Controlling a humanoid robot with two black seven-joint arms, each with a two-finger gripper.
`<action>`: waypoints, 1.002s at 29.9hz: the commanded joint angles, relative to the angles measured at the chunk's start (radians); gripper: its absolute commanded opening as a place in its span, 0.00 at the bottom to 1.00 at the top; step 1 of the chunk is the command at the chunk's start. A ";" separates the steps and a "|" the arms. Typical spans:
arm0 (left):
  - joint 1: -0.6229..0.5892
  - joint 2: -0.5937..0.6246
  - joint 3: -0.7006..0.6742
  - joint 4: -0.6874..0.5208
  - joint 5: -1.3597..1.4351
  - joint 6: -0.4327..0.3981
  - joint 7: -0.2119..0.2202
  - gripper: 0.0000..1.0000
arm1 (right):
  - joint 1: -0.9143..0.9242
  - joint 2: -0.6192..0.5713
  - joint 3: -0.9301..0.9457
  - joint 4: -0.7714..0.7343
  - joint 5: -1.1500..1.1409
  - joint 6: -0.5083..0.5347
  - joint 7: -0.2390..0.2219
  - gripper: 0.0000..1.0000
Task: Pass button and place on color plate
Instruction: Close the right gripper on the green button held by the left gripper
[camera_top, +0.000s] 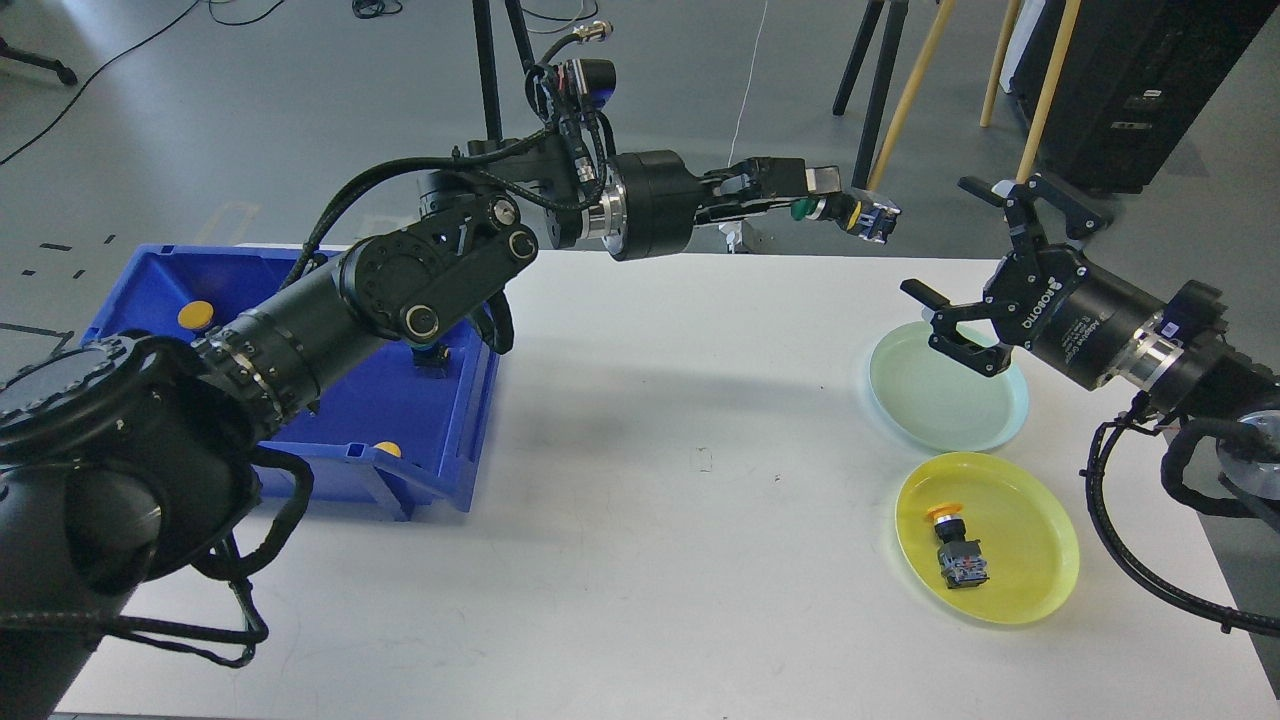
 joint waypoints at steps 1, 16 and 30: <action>0.000 0.000 -0.001 0.000 0.000 0.000 0.000 0.16 | 0.063 0.038 -0.062 -0.028 0.000 -0.002 0.000 1.00; -0.002 0.000 -0.007 0.003 -0.005 0.000 0.000 0.16 | 0.119 0.080 -0.112 -0.036 -0.002 0.006 0.003 0.65; -0.002 0.000 -0.010 0.003 -0.006 0.000 0.000 0.17 | 0.122 0.115 -0.103 -0.053 -0.011 0.012 0.012 0.01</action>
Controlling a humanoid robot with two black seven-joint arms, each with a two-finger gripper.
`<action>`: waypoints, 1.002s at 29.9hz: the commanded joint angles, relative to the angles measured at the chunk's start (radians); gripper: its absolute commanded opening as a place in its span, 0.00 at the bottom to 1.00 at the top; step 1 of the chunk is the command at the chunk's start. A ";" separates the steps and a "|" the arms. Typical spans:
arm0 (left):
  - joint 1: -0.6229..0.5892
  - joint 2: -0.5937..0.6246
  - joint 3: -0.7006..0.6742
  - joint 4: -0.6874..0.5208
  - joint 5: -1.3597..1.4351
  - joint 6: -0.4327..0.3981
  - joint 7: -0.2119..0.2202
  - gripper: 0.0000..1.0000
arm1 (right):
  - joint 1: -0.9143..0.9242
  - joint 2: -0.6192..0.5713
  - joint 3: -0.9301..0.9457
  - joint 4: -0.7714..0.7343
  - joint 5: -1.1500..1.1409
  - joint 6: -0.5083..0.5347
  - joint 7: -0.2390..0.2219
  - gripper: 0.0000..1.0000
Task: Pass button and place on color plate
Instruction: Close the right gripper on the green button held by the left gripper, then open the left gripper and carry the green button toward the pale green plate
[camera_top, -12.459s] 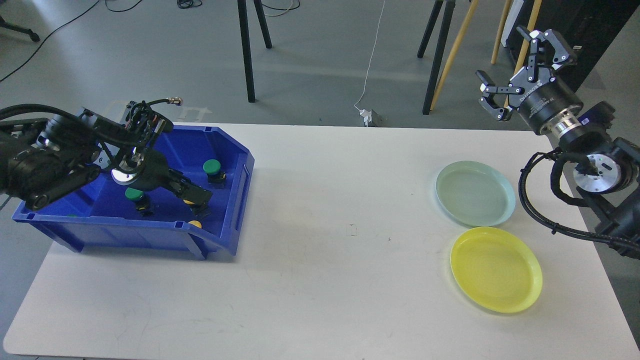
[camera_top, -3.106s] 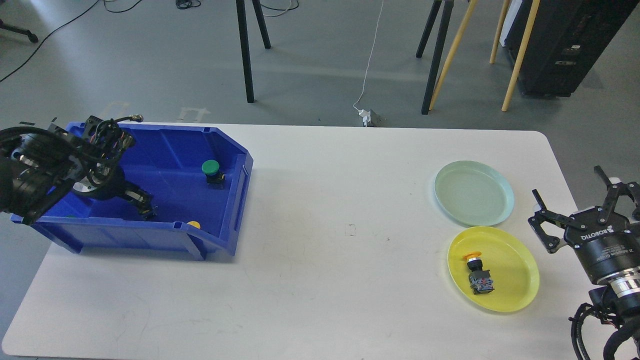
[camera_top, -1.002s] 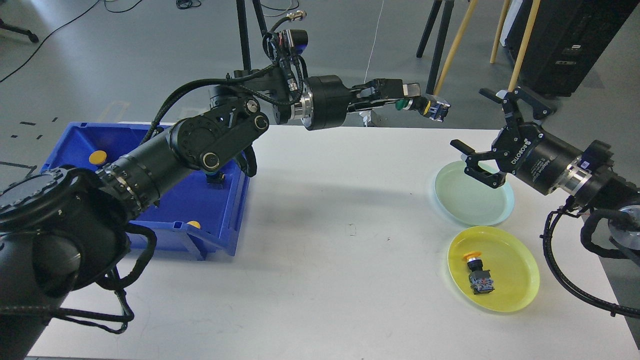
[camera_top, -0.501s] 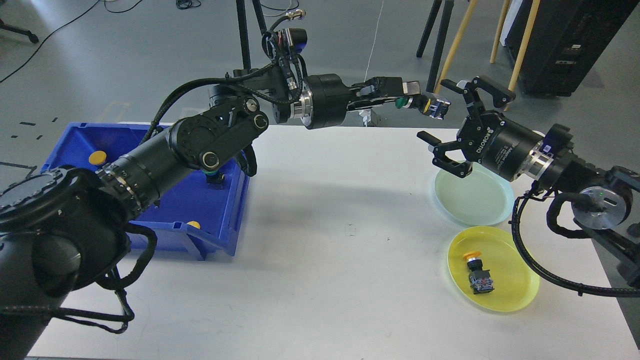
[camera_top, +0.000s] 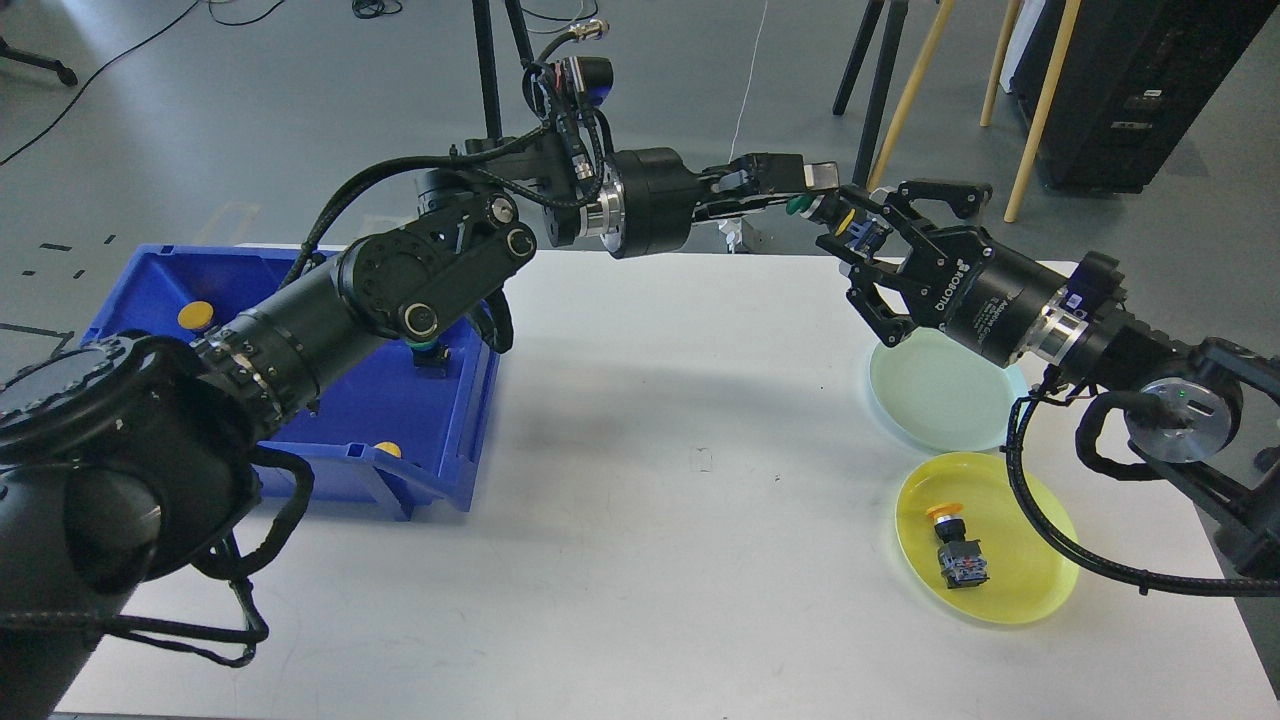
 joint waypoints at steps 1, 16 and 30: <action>-0.001 0.000 -0.002 0.000 -0.002 0.000 0.000 0.17 | 0.000 0.000 0.000 -0.001 0.001 -0.003 -0.002 0.01; 0.004 0.000 -0.009 0.015 -0.037 0.000 0.000 0.61 | -0.006 -0.011 0.012 -0.001 0.005 -0.008 -0.004 0.00; 0.009 0.000 -0.009 0.018 -0.097 0.000 0.000 0.71 | -0.062 -0.003 0.062 -0.266 -0.040 -0.133 -0.002 0.00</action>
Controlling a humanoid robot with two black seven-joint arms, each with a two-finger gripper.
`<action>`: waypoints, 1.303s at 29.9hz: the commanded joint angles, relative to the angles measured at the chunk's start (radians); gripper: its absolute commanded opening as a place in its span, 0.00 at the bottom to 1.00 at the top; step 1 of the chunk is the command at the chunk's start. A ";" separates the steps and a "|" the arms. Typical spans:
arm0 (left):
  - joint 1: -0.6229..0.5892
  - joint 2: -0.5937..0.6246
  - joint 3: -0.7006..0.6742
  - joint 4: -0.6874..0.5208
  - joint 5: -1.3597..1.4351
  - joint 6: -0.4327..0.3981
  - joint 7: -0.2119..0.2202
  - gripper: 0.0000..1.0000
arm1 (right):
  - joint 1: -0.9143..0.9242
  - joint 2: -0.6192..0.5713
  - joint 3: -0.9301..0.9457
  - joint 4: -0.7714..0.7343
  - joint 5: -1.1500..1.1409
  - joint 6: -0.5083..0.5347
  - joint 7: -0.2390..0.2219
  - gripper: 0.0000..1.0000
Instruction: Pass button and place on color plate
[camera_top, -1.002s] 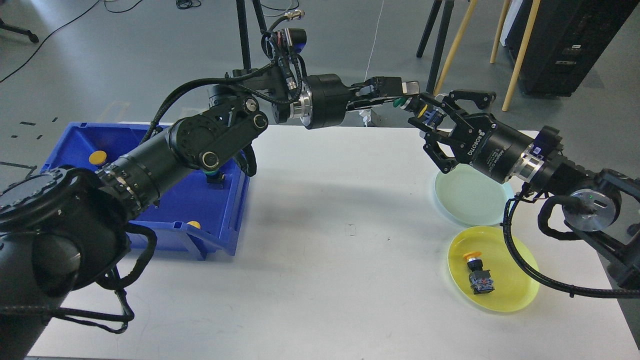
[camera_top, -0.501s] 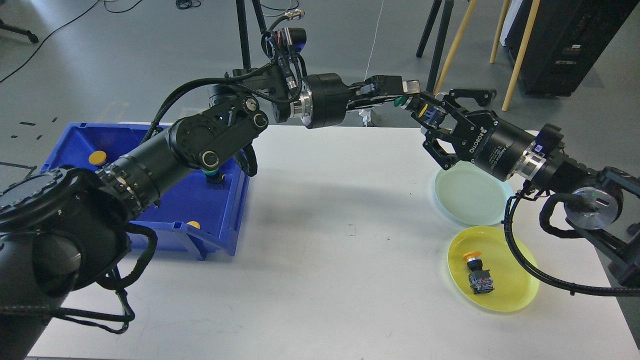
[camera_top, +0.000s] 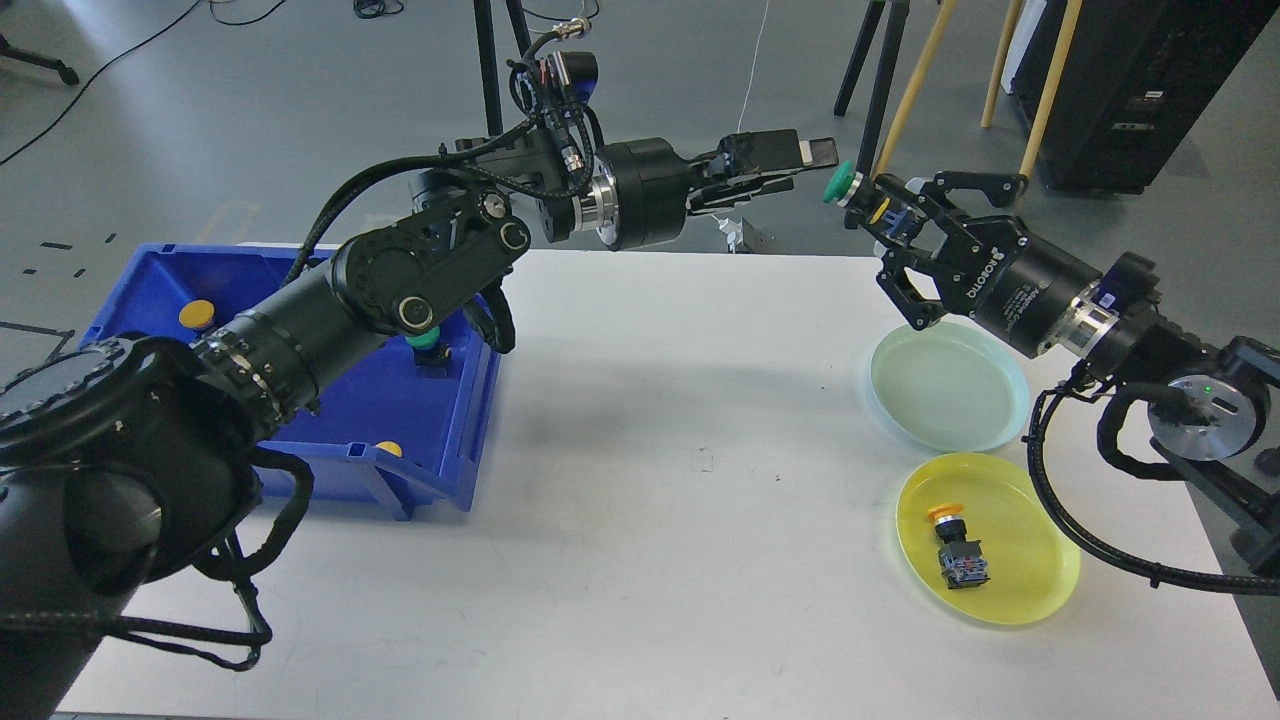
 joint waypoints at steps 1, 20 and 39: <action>0.001 0.000 0.000 0.000 -0.013 0.000 0.000 0.71 | -0.004 0.013 -0.026 -0.191 -0.090 -0.097 0.004 0.00; 0.001 0.000 -0.002 0.025 -0.049 0.000 0.000 0.71 | 0.074 0.240 -0.317 -0.532 -0.773 -0.435 0.020 0.11; 0.000 0.000 -0.002 0.072 -0.145 0.000 0.000 0.76 | 0.081 0.180 -0.269 -0.462 -0.758 -0.445 0.010 0.97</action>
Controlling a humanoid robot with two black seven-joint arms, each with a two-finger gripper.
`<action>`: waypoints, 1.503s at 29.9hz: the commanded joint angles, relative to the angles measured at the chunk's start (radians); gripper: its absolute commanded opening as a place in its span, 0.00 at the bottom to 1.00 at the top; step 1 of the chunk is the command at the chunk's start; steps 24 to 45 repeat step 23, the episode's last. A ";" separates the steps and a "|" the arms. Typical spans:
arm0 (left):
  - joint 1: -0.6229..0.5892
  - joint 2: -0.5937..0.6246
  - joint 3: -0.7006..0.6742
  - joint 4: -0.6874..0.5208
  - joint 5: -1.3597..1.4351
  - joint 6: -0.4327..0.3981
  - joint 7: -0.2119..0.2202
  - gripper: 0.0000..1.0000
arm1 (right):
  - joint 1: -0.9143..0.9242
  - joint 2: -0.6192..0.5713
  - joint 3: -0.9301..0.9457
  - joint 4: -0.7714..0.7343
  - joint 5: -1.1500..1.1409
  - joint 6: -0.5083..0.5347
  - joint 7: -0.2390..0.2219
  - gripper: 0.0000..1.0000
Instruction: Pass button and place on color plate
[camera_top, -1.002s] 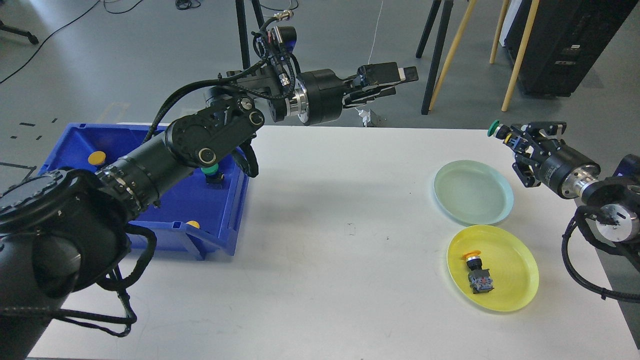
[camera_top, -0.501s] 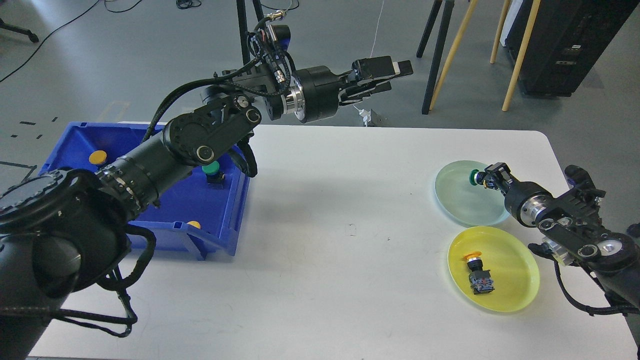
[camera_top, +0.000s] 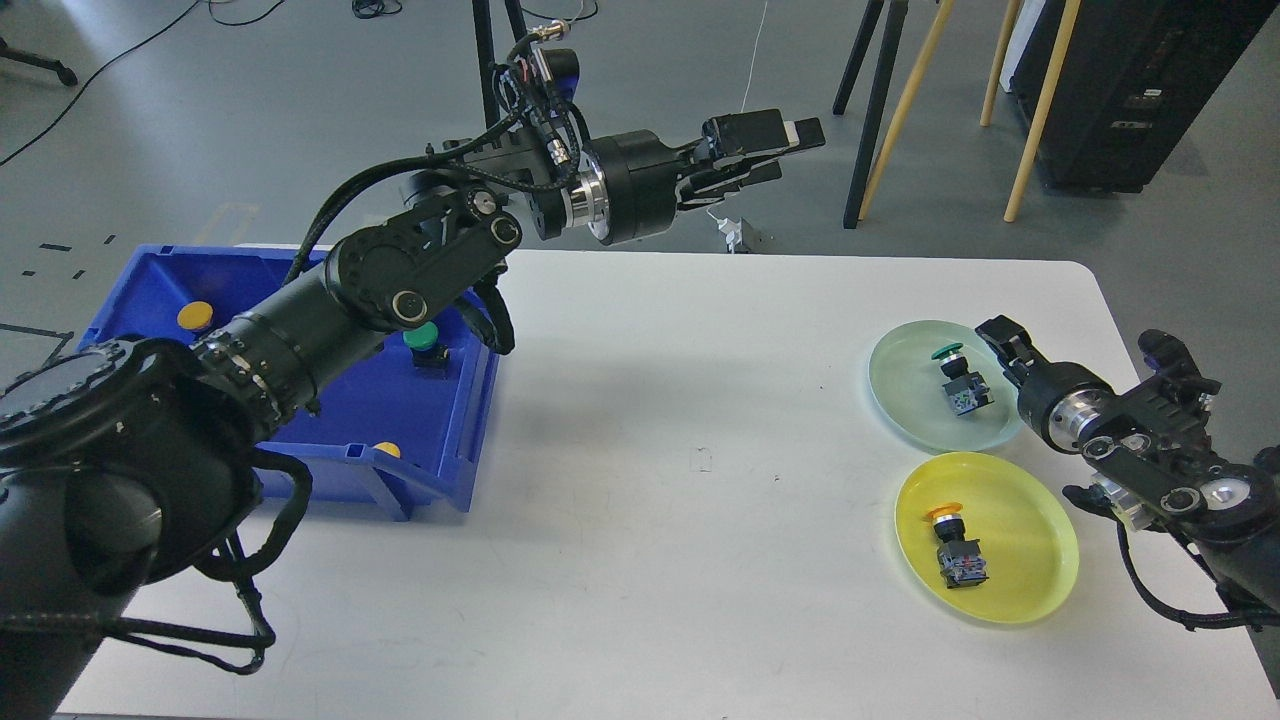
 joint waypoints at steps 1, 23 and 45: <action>-0.002 0.000 0.000 0.032 -0.092 0.000 0.000 0.76 | 0.002 -0.042 0.082 0.074 0.002 0.010 -0.013 0.97; 0.084 0.250 -0.014 0.042 -0.515 0.000 0.000 0.89 | 0.119 0.059 0.564 0.090 0.715 0.586 -0.011 0.99; 0.084 0.250 -0.014 0.042 -0.515 0.000 0.000 0.89 | 0.119 0.059 0.564 0.090 0.715 0.586 -0.011 0.99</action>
